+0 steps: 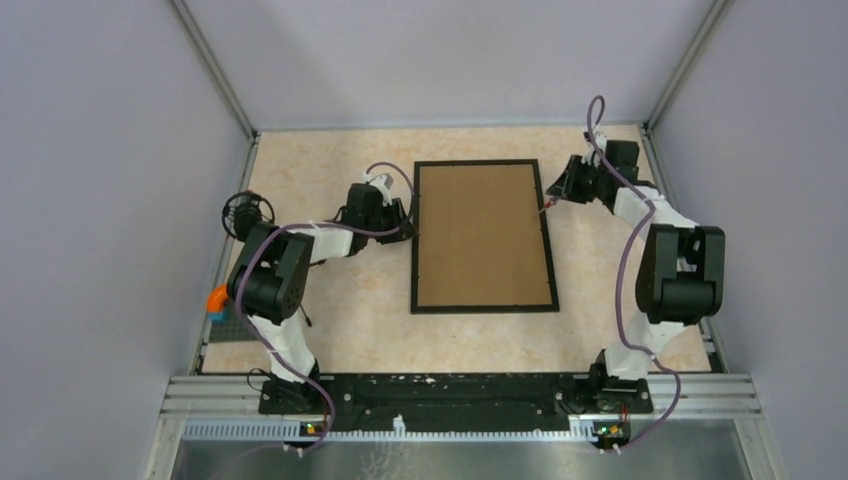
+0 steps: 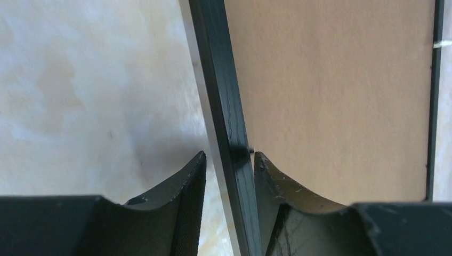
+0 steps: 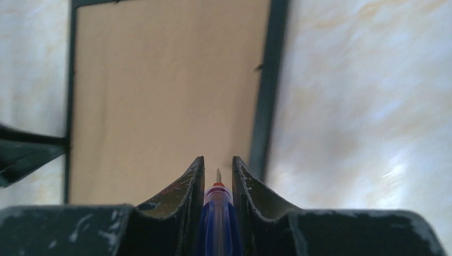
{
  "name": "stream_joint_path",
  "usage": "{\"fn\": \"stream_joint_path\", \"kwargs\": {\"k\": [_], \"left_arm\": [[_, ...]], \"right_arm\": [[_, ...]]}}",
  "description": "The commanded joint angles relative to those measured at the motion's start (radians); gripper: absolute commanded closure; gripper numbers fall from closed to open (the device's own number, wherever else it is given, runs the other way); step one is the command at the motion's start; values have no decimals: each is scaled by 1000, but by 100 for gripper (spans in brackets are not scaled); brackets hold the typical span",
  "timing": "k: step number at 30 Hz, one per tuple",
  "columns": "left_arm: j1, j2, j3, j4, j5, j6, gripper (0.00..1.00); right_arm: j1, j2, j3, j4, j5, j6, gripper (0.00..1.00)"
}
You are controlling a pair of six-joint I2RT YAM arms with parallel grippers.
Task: Take the photo out of the frame
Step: Adjust the photo frame at the center of the board.
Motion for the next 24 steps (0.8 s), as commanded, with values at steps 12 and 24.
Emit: {"fn": "stream_joint_path", "kwargs": {"k": [12,24], "left_arm": [[6,-142,-235,-11,139,-66,39],[-18,-11,-209,9,149,-164,53]], "right_arm": [[454,-291,-356,361,76,597,100],[590,-132,-375,479,149,653,100]]}}
